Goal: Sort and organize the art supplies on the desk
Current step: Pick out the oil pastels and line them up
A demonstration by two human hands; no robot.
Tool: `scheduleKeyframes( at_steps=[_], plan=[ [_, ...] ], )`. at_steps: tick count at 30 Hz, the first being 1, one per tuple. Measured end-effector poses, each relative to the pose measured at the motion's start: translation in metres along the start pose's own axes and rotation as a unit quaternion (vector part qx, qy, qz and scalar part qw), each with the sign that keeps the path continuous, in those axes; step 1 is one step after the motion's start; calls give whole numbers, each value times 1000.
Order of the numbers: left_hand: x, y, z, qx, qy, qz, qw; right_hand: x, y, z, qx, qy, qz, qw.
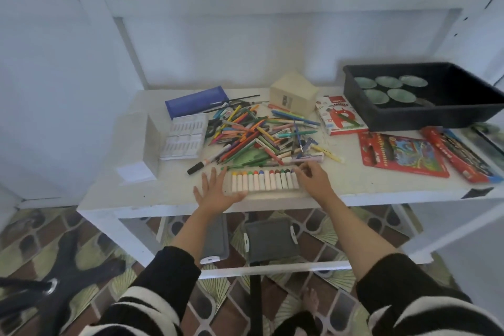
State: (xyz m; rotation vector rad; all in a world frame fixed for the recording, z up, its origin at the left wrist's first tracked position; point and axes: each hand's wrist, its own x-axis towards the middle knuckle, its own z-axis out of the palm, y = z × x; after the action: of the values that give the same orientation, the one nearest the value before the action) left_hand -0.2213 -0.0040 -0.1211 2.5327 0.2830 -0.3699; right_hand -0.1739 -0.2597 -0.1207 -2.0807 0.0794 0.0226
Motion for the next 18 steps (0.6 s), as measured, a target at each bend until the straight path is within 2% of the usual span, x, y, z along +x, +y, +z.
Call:
scheduleKeyframes(
  at_steps=[13, 18],
  plan=[
    [4, -13, 8, 19, 5, 35, 999, 4, -1, -1, 15, 14, 19, 1000],
    [3, -14, 8, 6, 11, 41, 999, 7, 6, -7, 74, 49, 44, 995]
  ],
)
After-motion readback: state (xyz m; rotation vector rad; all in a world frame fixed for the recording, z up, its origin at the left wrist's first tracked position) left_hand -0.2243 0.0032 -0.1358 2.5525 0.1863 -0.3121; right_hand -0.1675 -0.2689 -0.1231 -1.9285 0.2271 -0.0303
